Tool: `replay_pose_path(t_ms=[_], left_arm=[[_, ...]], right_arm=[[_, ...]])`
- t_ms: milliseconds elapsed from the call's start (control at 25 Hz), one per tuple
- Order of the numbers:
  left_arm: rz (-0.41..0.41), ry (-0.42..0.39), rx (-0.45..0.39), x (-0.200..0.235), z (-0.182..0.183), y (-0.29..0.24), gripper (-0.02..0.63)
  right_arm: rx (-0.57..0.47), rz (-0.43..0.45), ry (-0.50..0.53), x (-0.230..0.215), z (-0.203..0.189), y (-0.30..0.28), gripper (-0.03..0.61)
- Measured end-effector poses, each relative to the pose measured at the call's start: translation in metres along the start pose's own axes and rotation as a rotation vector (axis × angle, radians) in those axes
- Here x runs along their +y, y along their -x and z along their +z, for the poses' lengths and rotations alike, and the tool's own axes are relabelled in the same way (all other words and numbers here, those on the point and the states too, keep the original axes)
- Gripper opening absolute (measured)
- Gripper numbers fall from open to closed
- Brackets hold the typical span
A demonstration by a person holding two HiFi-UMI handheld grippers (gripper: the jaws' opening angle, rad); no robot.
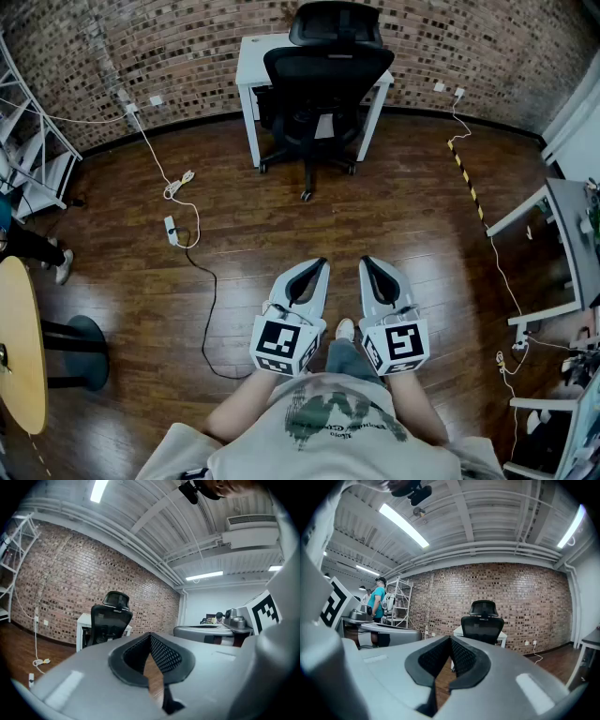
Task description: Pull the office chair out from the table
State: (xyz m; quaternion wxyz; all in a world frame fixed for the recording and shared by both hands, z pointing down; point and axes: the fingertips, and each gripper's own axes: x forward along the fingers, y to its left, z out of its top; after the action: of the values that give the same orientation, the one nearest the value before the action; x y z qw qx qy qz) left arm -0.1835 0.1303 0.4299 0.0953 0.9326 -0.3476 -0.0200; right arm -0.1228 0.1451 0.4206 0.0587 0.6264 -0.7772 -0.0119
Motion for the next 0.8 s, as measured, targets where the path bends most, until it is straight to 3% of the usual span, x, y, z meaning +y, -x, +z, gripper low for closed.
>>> replay_pose_path(t_ms=[400,800], left_arm=[[0.017,-0.029,0.031,0.004,0.004,-0.093,0.015],[0.092,-0.075,0.058,0.000,0.009,-0.200,0.015]], right_arm=[[-0.017,0.042,-0.036,-0.073,-0.007,-0.055,0.002],[-0.045,0.156,-0.059,-0.155,-0.004,-0.104,0.002]])
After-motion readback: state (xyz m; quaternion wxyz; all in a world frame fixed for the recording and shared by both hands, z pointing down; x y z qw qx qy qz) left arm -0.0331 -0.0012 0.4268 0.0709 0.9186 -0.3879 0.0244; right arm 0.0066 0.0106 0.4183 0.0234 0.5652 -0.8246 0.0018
